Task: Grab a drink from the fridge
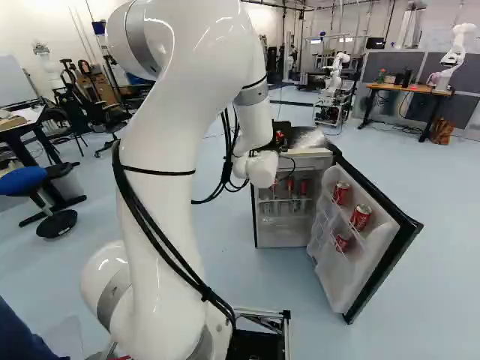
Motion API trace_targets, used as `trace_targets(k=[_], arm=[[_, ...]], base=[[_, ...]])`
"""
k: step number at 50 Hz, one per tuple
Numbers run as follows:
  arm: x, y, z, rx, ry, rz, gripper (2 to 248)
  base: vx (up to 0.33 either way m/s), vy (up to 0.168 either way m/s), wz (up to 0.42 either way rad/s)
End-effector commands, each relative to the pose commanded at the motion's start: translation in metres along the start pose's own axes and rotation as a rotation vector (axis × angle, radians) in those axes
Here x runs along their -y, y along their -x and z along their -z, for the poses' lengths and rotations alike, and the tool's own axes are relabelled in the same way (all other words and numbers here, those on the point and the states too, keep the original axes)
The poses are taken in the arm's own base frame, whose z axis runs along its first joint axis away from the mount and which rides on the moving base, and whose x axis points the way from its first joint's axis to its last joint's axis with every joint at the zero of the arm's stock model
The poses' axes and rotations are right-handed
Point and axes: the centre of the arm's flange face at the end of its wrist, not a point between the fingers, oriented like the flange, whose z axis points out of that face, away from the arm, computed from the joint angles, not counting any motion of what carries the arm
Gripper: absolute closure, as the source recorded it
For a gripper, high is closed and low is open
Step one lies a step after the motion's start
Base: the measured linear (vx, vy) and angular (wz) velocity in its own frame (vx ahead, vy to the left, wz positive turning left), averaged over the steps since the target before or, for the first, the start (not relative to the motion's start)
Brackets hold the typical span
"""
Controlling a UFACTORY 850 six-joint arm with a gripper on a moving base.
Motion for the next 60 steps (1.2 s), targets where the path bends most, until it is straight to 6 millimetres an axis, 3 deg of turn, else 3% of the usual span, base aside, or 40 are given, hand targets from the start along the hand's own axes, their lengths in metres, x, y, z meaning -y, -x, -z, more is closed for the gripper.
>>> trace_targets(k=[17, 39, 40, 44, 45, 50, 51, 55, 56, 60], arm=[[0.009, 0.003, -0.017, 0.016, 0.020, -0.015, 160], [0.008, 0.005, -0.020, 0.044, 0.050, -0.028, 160], [0.008, 0.005, -0.020, 0.044, 0.050, -0.028, 144], [0.008, 0.005, -0.020, 0.044, 0.050, -0.028, 144], [0.008, 0.005, -0.020, 0.044, 0.050, -0.028, 111], [0.008, 0.005, -0.020, 0.044, 0.050, -0.028, 111], [0.008, 0.005, -0.020, 0.044, 0.050, -0.028, 77], [0.008, 0.005, -0.020, 0.044, 0.050, -0.028, 77], [0.008, 0.005, -0.020, 0.044, 0.050, -0.028, 41], [0.008, 0.005, -0.020, 0.042, 0.050, -0.028, 41]], base=[[0.000, 0.000, 0.000], [0.000, 0.000, 0.000], [0.000, 0.000, 0.000], [0.000, 0.000, 0.000], [0.000, 0.000, 0.000], [0.000, 0.000, 0.000], [0.000, 0.000, 0.000], [0.000, 0.000, 0.000], [0.000, 0.000, 0.000], [0.000, 0.000, 0.000]])
